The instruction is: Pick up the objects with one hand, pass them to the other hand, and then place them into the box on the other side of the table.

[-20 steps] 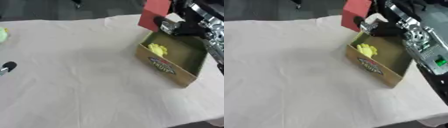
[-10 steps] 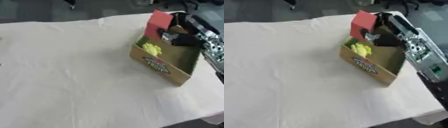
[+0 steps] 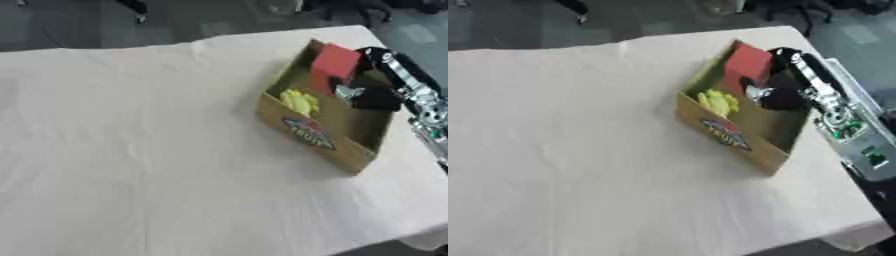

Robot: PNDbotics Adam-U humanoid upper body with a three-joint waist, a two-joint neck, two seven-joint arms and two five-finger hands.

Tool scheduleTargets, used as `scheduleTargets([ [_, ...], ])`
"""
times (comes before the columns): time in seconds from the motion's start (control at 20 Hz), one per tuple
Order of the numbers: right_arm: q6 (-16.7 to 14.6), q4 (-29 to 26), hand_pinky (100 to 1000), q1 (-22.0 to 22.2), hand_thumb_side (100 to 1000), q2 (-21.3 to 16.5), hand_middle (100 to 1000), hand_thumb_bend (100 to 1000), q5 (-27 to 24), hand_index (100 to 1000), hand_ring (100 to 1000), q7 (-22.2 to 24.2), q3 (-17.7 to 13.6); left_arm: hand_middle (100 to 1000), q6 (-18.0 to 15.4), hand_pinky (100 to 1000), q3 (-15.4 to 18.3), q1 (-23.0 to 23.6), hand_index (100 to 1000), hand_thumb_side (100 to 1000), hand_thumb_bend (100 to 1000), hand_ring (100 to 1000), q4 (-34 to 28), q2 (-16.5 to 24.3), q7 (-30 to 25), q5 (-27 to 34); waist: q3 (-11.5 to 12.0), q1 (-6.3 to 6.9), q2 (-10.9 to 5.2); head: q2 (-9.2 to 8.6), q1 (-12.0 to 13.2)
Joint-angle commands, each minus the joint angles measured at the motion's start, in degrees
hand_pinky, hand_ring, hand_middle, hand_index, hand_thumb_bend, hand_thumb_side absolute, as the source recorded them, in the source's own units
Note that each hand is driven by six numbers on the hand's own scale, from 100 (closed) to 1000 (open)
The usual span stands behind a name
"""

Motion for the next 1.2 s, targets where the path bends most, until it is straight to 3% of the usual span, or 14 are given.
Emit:
scheduleTargets([
  [0.05, 0.9, 0.9, 954, -0.1, 238, -1.3, 508, 123, 2.1, 644, 713, -0.3, -1.1, 642, 0.1, 627, 1.1, -0.6, 735, 215, 850, 626, -1.2, 1.5, 0.1, 0.4, -0.1, 0.01, -0.72, -0.70, 0.2],
  [0.3, 1.7, 2.4, 948, -0.4, 254, -1.3, 543, 224, 5.2, 681, 728, 0.8, -0.8, 642, 0.3, 627, 1.3, -0.5, 734, 214, 846, 626, -1.3, 1.4, 0.2, 0.3, 0.0, 0.10, -0.67, -0.63, 0.4],
  [0.4, 1.7, 2.7, 943, -0.8, 267, -1.5, 598, 340, 6.4, 731, 753, 0.9, -0.6, 642, 0.4, 627, 1.3, -0.5, 734, 214, 845, 626, -1.3, 1.3, 0.2, 0.3, 0.0, 0.13, -0.66, -0.67, 0.5],
  [0.75, 3.0, 5.1, 944, -2.4, 351, -2.2, 769, 551, 13.2, 875, 865, 1.2, 0.1, 643, 0.3, 628, 1.3, -0.4, 735, 214, 843, 626, -1.4, 1.2, 0.2, 0.1, 0.1, 0.10, -0.70, -0.63, 0.3],
  [0.95, 3.7, 5.8, 956, -2.7, 466, -2.0, 813, 509, 17.0, 909, 901, 0.7, 0.2, 643, 0.3, 628, 1.3, -0.3, 736, 214, 843, 626, -1.4, 1.2, 0.1, 0.0, 0.2, 0.10, -0.68, -0.55, 0.4],
  [1.2, 3.7, 5.8, 958, -2.6, 488, -1.8, 819, 494, 18.9, 914, 907, 0.9, 0.0, 643, 0.3, 628, 1.4, -0.3, 736, 212, 841, 626, -1.5, 1.1, 0.0, -0.2, 0.1, 0.09, -0.69, -0.44, 0.7],
])
